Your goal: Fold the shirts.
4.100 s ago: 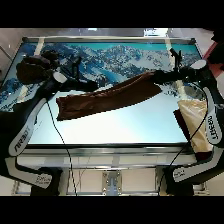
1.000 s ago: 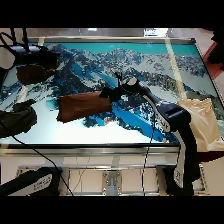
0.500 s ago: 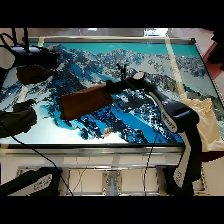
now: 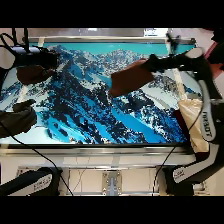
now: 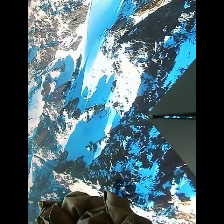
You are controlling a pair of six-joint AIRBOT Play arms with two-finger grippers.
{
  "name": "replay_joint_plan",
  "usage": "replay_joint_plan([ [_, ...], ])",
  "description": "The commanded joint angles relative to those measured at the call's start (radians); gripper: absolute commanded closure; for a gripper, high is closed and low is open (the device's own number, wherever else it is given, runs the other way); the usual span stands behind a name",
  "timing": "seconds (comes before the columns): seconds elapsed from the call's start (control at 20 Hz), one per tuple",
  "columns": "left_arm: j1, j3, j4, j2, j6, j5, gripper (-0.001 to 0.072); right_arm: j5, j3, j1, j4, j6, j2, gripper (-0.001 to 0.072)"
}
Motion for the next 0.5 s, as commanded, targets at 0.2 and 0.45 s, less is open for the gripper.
replay_joint_plan([
  [0.2,0.0,0.0,-0.006,0.0,-0.025,0.001,0.0694,0.385,0.0,-0.303,-0.525,0.146,0.307,0.0688],
  [0.45,0.0,0.0,-0.048,0.0,-0.027,0.001,0.0694,0.576,-0.016,-0.478,-0.922,0.144,0.386,0.0688],
])
